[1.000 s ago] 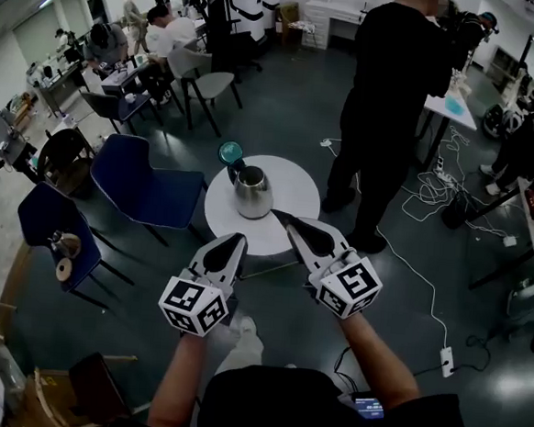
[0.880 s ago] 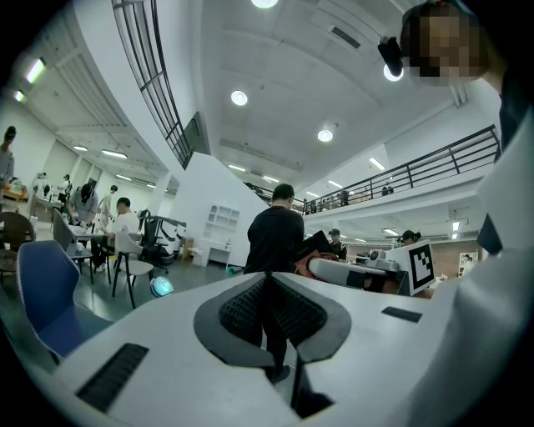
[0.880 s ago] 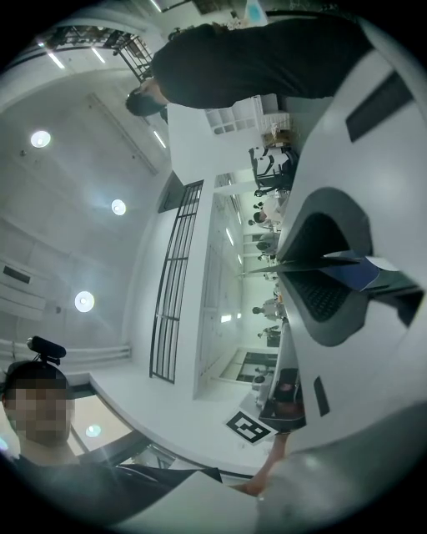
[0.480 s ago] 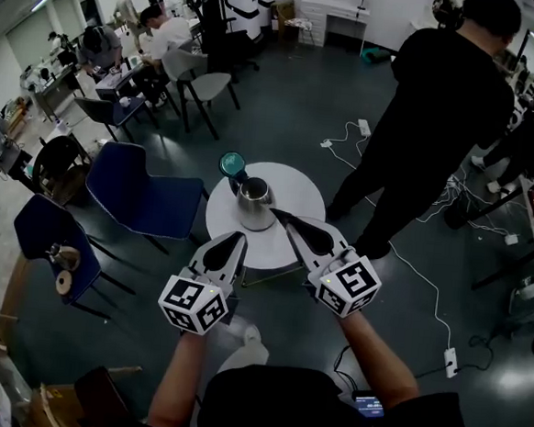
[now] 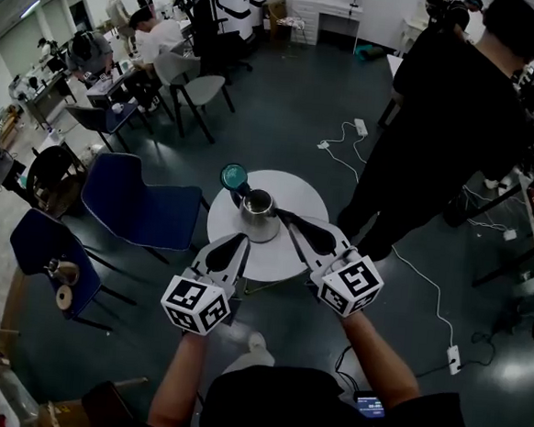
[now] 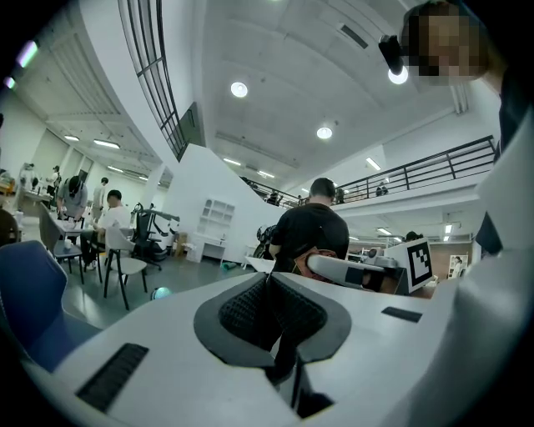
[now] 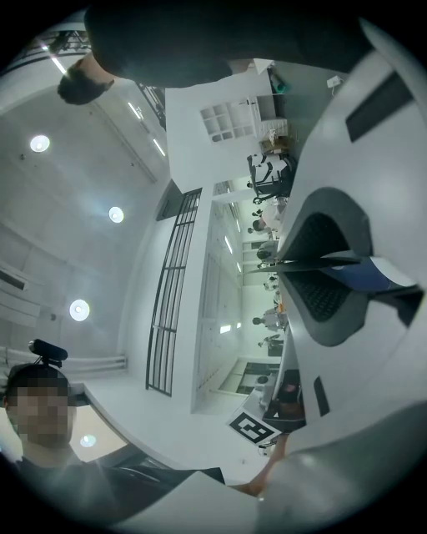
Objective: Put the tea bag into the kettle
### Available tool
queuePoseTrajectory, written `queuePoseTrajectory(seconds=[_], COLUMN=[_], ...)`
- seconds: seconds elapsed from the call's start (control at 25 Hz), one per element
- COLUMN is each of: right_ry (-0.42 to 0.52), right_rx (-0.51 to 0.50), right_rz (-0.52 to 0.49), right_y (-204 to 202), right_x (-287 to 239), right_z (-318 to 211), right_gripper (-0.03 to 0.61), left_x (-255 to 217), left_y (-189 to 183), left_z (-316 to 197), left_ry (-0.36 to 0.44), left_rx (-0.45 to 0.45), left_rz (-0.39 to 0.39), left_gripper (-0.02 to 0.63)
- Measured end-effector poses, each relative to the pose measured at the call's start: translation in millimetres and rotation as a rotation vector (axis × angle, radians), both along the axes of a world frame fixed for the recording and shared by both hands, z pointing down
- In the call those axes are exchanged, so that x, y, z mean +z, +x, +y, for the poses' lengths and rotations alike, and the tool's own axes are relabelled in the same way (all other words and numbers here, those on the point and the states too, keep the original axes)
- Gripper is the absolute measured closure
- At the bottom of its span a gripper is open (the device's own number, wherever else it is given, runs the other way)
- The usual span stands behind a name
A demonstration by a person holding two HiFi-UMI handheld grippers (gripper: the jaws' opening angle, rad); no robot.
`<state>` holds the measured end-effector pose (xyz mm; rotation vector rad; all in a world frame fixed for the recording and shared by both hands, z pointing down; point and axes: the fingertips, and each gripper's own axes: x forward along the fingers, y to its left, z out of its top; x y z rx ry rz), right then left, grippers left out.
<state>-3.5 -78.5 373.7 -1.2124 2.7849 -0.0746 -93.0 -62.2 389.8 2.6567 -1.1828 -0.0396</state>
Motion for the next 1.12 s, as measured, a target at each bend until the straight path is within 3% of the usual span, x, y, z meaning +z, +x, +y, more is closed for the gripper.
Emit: queuePoseTrajectory(seconds=[0.6, 1.12], right_ry=[-0.006, -0.018], right_rx=[0.029, 0.071], right_rz=[0.002, 0.022], right_y=[-43, -68], right_x=[5, 9], right_z=[-63, -76], right_gripper=[0.543, 0.543], left_x=[7, 14], left_y=[-42, -71], left_z=[-64, -83], left_ry=[-0.009, -0.026], left_rx=[0.030, 0.062], left_rz=[0.016, 0.041], left_gripper=[0.584, 0.584])
